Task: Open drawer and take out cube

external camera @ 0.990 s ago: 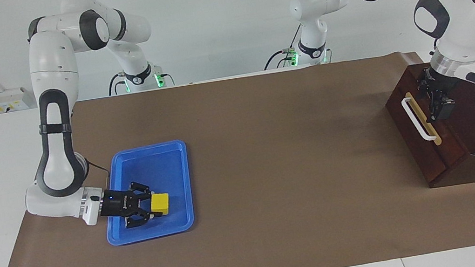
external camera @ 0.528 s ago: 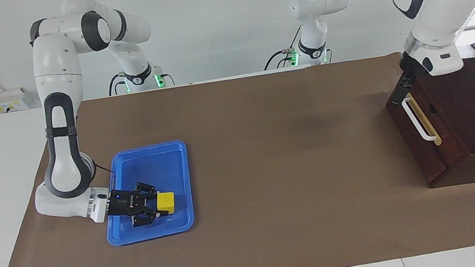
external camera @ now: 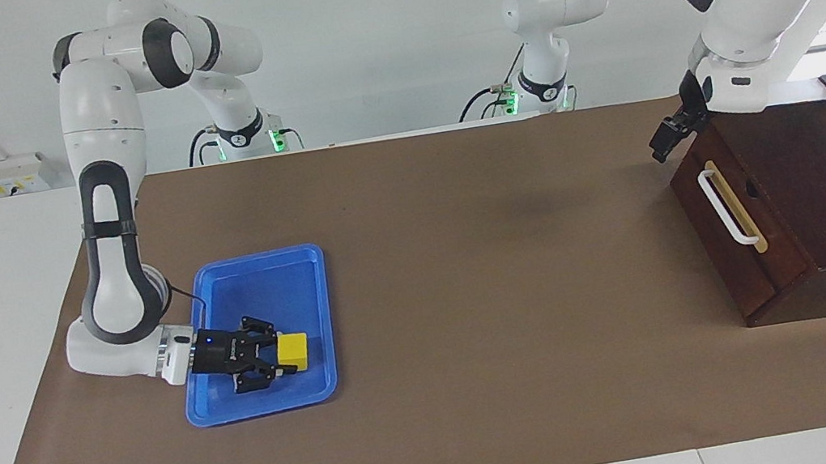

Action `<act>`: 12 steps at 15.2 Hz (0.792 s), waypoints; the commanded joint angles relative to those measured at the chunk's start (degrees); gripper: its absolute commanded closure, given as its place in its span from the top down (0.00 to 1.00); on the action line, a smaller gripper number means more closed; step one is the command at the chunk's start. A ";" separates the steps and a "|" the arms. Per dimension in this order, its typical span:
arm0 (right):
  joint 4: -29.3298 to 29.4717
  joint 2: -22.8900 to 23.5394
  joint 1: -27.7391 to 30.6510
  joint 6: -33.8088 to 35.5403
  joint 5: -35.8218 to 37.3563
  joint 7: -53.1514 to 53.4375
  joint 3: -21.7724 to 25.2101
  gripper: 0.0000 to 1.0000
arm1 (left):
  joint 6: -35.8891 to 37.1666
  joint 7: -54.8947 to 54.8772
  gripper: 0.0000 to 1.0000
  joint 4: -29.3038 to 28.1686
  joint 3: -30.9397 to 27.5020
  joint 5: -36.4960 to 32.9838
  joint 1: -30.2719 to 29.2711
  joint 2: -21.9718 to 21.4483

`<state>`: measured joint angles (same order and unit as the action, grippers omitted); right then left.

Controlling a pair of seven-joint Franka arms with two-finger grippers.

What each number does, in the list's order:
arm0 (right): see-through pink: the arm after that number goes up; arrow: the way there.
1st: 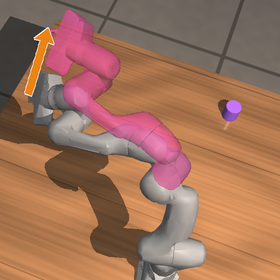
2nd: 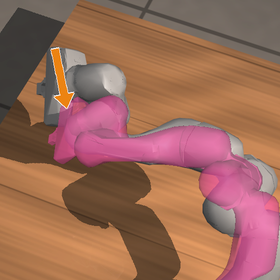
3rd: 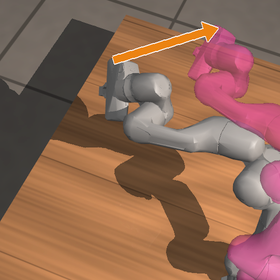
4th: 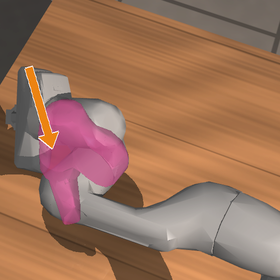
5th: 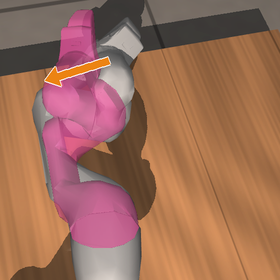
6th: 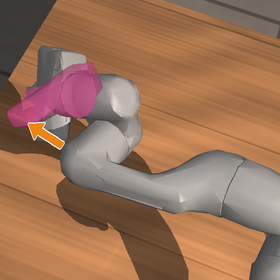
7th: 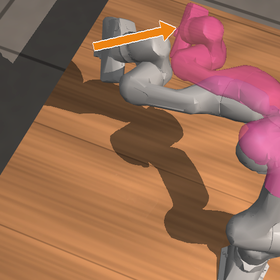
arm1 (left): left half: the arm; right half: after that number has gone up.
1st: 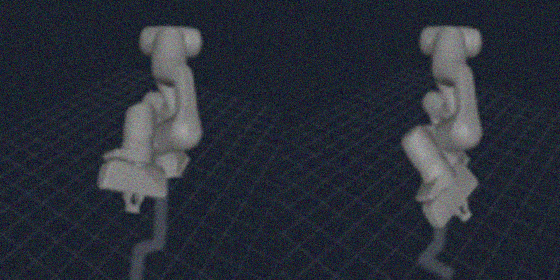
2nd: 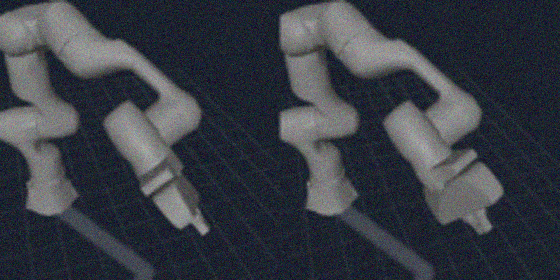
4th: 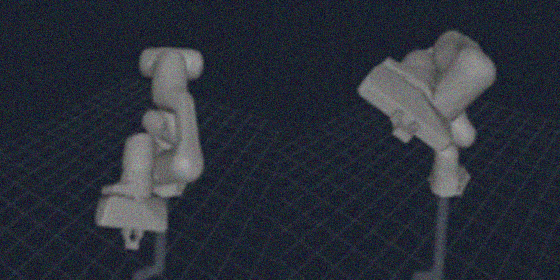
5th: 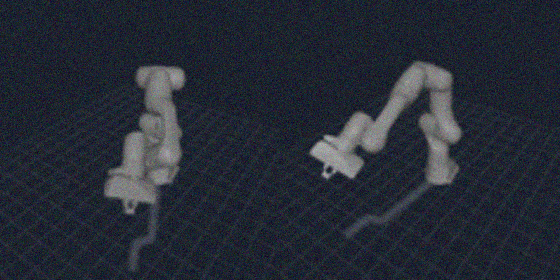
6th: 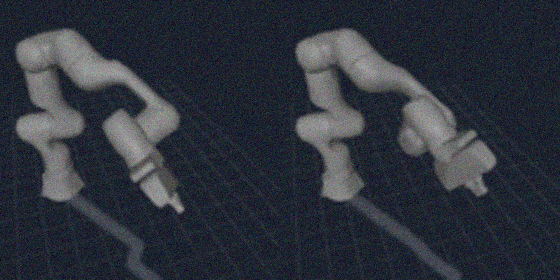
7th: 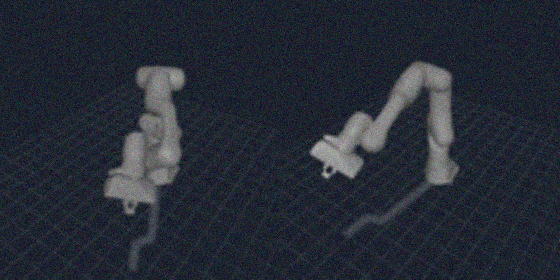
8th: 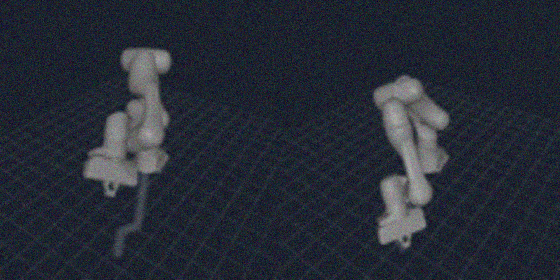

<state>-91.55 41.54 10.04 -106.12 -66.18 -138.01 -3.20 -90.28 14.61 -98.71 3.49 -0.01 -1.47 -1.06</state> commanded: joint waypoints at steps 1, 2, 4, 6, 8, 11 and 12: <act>-0.39 -1.55 -0.02 -0.67 -0.44 1.67 -0.05 1.00 | 1.78 -3.01 1.00 1.42 1.69 1.51 -0.72 0.27; -0.30 -2.69 -0.28 -0.93 0.17 4.04 0.04 1.00 | 2.13 -3.19 1.00 1.42 1.78 1.33 -0.72 0.36; -0.30 -5.58 -1.59 -1.11 1.22 10.36 0.30 1.00 | 3.88 -3.28 1.00 2.38 1.52 0.89 -0.81 1.32; -0.12 -8.57 -1.77 -1.02 5.17 20.89 0.21 1.00 | 3.98 -3.28 1.00 4.40 1.79 1.07 -0.81 1.67; 0.58 -11.21 -2.38 -0.93 8.42 28.29 0.12 1.00 | 4.50 -3.28 1.00 4.23 1.70 0.98 -0.72 1.50; 1.90 -15.25 -3.26 -0.49 14.21 40.94 0.21 1.00 | 4.77 -3.97 1.00 4.06 1.70 0.89 0.07 1.59; 1.90 -17.70 -4.31 -0.66 17.63 45.59 0.21 1.00 | 5.20 -4.07 1.00 4.14 1.70 0.89 -0.02 1.59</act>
<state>-89.31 28.08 7.14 -106.29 -53.97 -101.04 -3.15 -86.93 11.57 -96.17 5.23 0.40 -1.72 -0.50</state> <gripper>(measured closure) 0.000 0.000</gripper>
